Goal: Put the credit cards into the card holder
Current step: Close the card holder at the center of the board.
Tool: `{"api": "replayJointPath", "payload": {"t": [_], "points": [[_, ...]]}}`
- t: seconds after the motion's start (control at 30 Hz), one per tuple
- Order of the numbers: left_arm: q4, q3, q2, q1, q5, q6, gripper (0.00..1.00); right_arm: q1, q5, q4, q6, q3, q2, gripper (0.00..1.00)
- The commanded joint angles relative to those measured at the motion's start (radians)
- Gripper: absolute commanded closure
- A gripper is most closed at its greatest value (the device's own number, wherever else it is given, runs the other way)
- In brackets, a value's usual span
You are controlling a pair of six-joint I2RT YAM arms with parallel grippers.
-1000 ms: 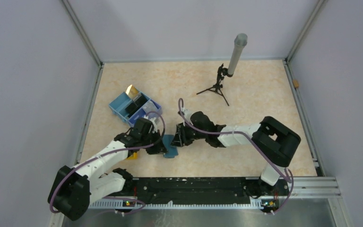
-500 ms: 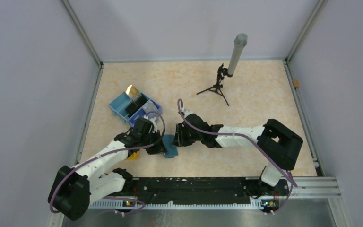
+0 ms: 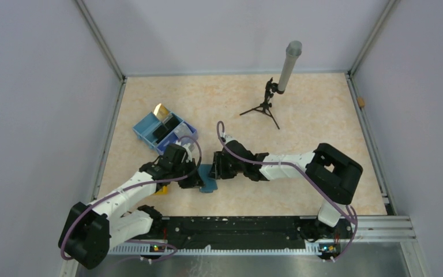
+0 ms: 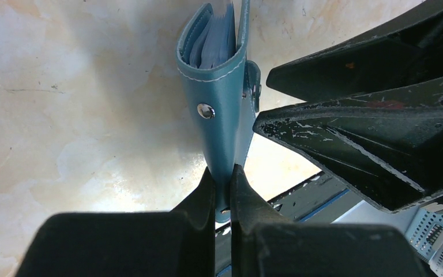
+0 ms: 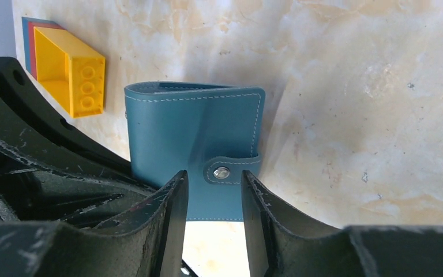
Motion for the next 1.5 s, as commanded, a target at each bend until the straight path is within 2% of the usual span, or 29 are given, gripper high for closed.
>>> {"api": "replayJointPath", "payload": {"t": [0.0, 0.2, 0.43, 0.8, 0.93, 1.1, 1.37, 1.47], "points": [[-0.052, -0.002, 0.019, -0.004, -0.043, 0.039, 1.0, 0.005, -0.001, 0.064, 0.021, 0.013, 0.007, 0.61], [-0.052, -0.003, 0.017, -0.004, -0.041, 0.041, 1.0, 0.004, 0.002, 0.051, 0.018, 0.029, 0.027, 0.61], [-0.049, -0.003, 0.017, -0.005, -0.039, 0.042, 1.0, 0.012, -0.015, 0.069, 0.034, 0.027, 0.037, 0.66], [-0.044, -0.005, 0.019, -0.004, -0.036, 0.044, 1.0, 0.02, -0.037, 0.076, 0.047, 0.052, 0.072, 0.67], [-0.044, -0.005, 0.019, -0.005, -0.033, 0.045, 1.0, 0.022, -0.039, 0.098, 0.061, 0.044, 0.08, 0.74], [-0.044, -0.006, 0.02, -0.005, -0.033, 0.045, 1.0, 0.022, -0.042, 0.107, 0.067, 0.046, 0.084, 0.89], [-0.043, -0.006, 0.023, -0.005, -0.029, 0.045, 1.0, 0.022, -0.038, 0.102, 0.067, 0.036, 0.079, 1.0], [-0.043, -0.007, 0.025, -0.005, -0.029, 0.045, 1.0, 0.022, -0.037, 0.116, 0.064, 0.022, 0.069, 1.0]]}}
